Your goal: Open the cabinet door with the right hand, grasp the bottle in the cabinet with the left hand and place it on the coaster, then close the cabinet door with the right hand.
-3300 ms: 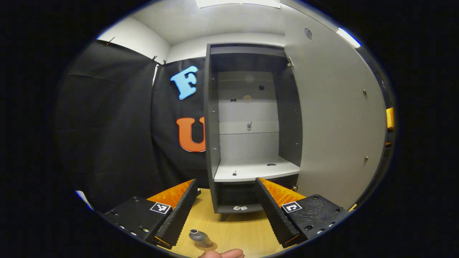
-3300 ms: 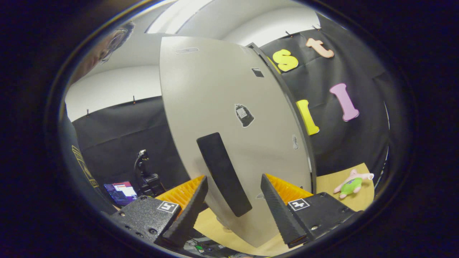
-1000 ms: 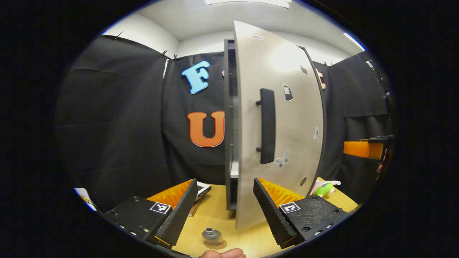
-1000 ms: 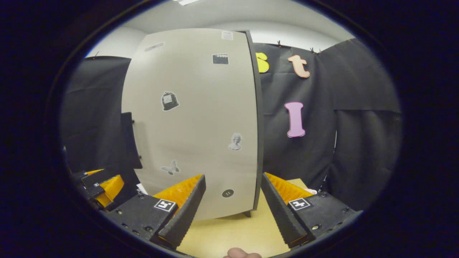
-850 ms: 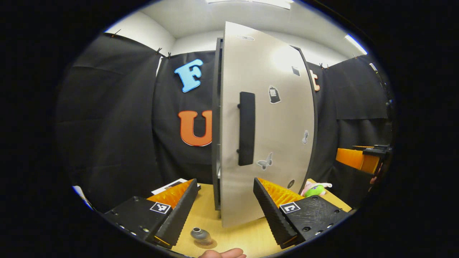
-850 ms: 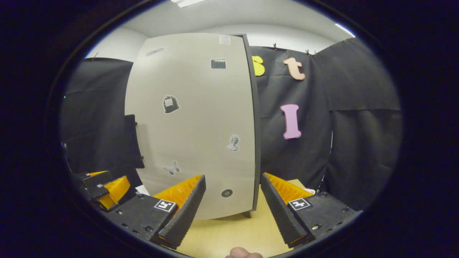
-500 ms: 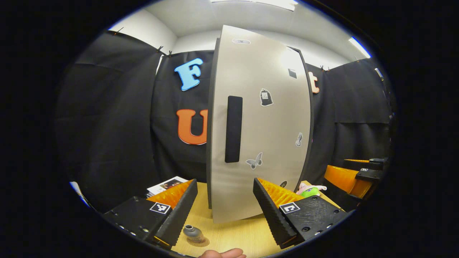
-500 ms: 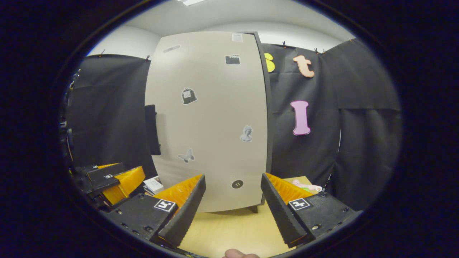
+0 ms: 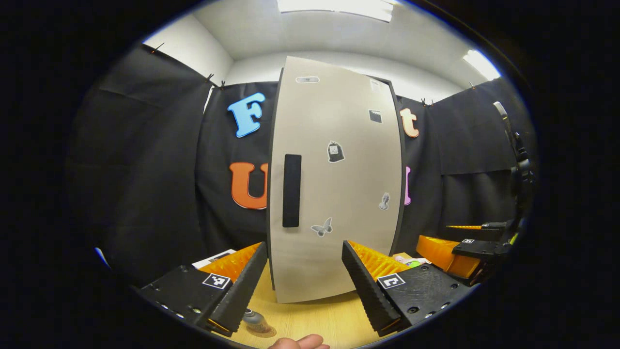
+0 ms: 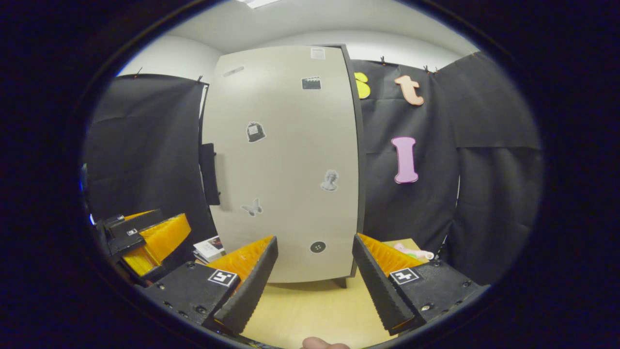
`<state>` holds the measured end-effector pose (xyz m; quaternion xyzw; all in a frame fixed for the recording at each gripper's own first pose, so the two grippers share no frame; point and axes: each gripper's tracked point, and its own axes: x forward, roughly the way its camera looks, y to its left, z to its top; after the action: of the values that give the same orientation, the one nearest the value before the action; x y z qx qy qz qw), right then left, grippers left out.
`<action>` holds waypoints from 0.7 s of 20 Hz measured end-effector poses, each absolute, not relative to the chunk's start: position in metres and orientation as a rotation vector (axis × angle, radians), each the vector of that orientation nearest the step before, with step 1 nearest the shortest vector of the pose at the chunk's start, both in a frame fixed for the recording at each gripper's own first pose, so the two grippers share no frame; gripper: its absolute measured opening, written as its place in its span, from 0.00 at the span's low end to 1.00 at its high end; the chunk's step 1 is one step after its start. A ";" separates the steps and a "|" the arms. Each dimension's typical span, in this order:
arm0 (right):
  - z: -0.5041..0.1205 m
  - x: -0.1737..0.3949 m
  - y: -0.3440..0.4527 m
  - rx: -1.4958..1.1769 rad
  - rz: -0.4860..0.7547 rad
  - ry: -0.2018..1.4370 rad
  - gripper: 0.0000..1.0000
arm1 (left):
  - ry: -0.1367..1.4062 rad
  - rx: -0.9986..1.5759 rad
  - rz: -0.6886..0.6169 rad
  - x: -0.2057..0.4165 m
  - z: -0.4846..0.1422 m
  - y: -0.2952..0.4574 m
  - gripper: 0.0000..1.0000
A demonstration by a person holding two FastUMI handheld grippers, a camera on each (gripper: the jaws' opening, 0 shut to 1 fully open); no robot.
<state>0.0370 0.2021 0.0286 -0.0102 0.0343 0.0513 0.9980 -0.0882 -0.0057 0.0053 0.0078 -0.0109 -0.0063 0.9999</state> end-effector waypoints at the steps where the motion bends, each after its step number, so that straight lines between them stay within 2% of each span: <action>1: 0.034 0.036 0.199 -0.015 0.099 0.048 0.95 | -0.042 0.023 -0.022 -0.087 0.008 -0.010 0.94; 2: 0.038 0.036 0.197 -0.013 0.094 0.033 0.99 | -0.049 0.031 -0.027 -0.086 0.011 -0.013 0.94; 3: 0.041 0.036 0.192 -0.011 0.084 0.023 0.95 | -0.048 0.039 -0.028 -0.085 0.009 -0.015 0.94; 4: 0.043 0.036 0.190 -0.008 0.077 0.016 0.99 | -0.041 0.043 -0.031 -0.083 0.005 -0.018 0.94; 5: 0.044 0.036 0.189 -0.004 0.077 0.017 0.99 | -0.032 0.046 -0.029 -0.083 0.003 -0.018 0.94; 6: 0.042 0.037 0.190 -0.001 0.084 0.022 0.95 | -0.023 0.050 -0.025 -0.082 0.001 -0.017 0.94; 7: 0.040 0.037 0.192 0.001 0.090 0.028 0.99 | -0.020 0.049 -0.018 -0.082 0.001 -0.014 0.94; 8: 0.040 0.037 0.193 0.000 0.096 0.032 0.95 | -0.016 0.045 -0.015 -0.081 0.003 -0.015 0.95; 13: 0.037 0.035 0.192 -0.015 0.102 0.036 0.95 | -0.004 0.036 -0.006 -0.077 0.001 -0.014 0.95; 14: 0.038 0.035 0.192 -0.016 0.103 0.035 0.99 | -0.004 0.038 -0.008 -0.076 0.000 -0.014 0.95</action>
<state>0.0353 0.1923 0.0379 -0.0079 0.0177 0.0513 0.9985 -0.0755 -0.0142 0.0004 0.0189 -0.0020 -0.0039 0.9998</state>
